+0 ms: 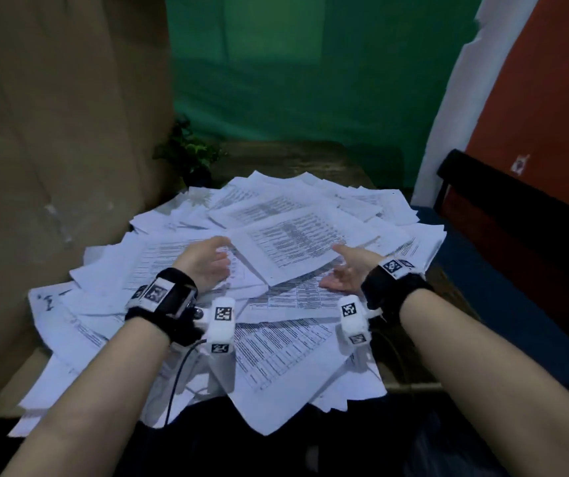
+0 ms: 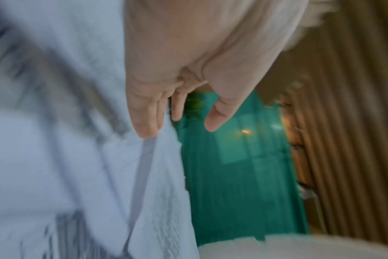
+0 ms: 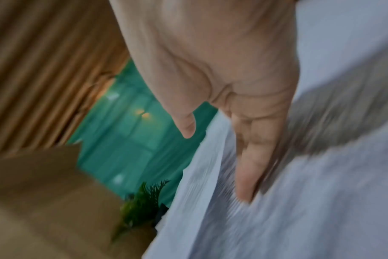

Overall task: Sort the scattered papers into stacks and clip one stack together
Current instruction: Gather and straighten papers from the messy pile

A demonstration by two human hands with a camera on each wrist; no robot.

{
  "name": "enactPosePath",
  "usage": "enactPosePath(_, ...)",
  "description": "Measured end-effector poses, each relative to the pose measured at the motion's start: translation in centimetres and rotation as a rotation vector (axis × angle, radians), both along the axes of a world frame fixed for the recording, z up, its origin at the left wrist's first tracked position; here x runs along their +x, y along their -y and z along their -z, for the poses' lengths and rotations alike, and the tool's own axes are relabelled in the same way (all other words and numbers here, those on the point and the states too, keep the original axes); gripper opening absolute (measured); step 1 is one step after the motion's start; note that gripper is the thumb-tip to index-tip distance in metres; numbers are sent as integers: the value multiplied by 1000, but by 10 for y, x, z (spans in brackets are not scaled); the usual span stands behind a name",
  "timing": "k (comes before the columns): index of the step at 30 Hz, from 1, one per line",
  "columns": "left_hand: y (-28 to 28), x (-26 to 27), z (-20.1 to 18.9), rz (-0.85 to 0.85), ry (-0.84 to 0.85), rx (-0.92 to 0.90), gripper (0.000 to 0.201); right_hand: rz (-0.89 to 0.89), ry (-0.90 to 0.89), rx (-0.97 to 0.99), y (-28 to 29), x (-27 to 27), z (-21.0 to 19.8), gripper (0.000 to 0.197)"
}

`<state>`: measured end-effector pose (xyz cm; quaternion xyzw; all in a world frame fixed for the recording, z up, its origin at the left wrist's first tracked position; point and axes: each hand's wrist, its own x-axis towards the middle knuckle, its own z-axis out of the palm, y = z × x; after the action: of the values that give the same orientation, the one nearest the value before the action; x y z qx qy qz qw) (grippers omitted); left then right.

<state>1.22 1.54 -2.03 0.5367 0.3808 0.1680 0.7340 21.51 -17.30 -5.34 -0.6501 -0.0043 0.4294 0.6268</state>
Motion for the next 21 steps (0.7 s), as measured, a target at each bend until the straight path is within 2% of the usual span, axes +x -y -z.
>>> enactPosePath(4,4,16,27,63,35,-245,32,155,42,83,-34,-16,17,10)
enactPosePath(7,4,18,37,103,87,-308,46,161,127,84,-48,-8,19,27)
enactPosePath(10,-7,3,34,31,118,-271,41,192,203,116,-40,14,15,20)
enactPosePath(12,-17,-20,26,-98,98,-172,23,227,182,128,-25,24,12,11)
enactPosePath(13,-24,-33,23,-230,75,-96,14,227,138,124,-16,28,13,9)
enactPosePath(14,-29,-46,23,-427,56,-14,7,232,113,138,-8,28,13,9)
enactPosePath(15,-33,-57,25,-671,49,64,9,252,67,170,-4,28,15,14)
enactPosePath(16,-33,-67,28,-905,48,111,27,275,33,198,-5,28,18,19)
enactPosePath(17,-34,-72,35,-1068,18,131,46,276,17,221,-7,28,21,22)
enactPosePath(18,-29,-76,38,-1136,-42,129,60,273,23,217,-13,25,26,23)
enactPosePath(20,-26,-72,50,-1091,-201,43,83,254,65,181,-23,28,45,30)
enactPosePath(21,-28,-68,56,-1069,-210,-6,91,235,52,165,-27,35,59,34)
